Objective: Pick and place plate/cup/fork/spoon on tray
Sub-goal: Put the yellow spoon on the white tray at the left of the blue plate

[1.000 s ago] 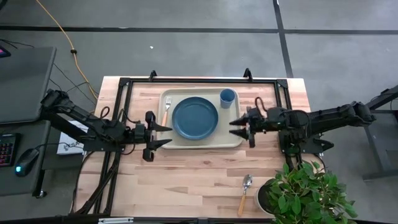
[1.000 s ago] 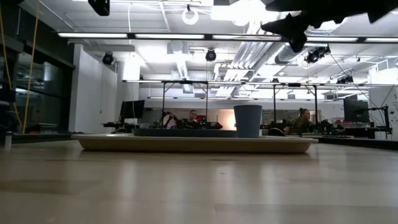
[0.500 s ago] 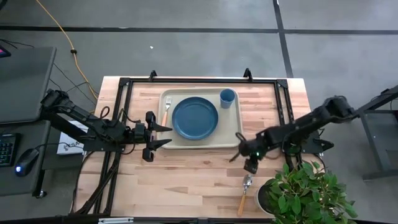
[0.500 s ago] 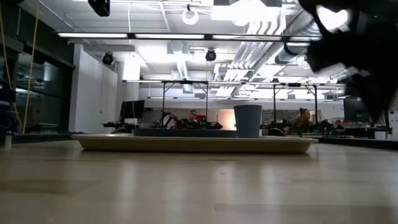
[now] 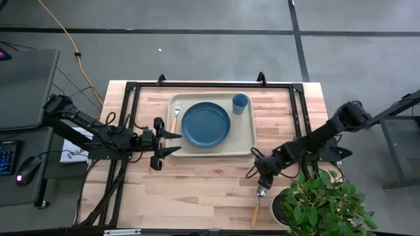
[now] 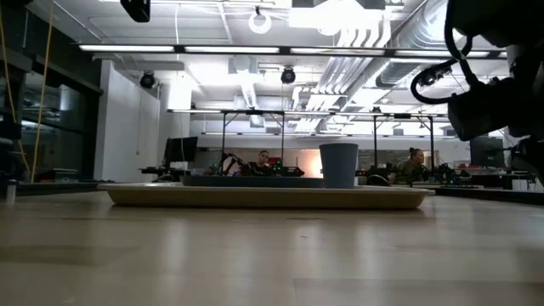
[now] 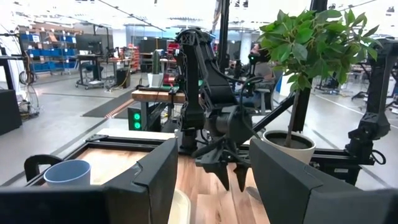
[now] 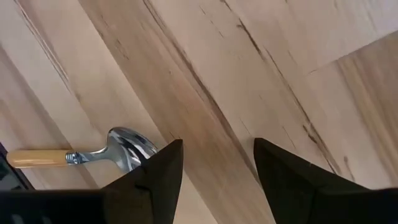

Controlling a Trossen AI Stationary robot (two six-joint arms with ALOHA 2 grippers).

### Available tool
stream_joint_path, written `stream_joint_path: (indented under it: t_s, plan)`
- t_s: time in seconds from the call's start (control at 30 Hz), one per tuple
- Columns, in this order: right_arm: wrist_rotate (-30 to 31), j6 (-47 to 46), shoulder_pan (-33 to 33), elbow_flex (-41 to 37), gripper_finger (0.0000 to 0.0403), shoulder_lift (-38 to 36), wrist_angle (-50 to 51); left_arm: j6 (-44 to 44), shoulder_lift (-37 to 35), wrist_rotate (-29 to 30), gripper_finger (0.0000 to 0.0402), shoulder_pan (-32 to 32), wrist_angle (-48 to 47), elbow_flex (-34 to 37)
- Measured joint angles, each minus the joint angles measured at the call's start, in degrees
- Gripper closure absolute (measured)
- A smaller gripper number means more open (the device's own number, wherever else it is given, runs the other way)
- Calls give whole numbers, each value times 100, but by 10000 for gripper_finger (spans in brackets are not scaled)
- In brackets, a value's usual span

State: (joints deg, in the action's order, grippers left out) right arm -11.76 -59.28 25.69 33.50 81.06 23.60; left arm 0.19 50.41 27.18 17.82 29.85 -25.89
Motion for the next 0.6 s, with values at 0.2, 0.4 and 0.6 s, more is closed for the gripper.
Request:
stream_joint_path:
  t_s: [0.2,0.4,0.6]
  plan:
    - [98,-29,176,-20,210,-36,-175,2,0,-7,220,-2,2,0]
    - [43,82,173,61,210,-350,82,1,0,-9,220,-2,4,0]
    - [114,-186,219,61,210,-668,35,0,0,-7,220,0,3,0]
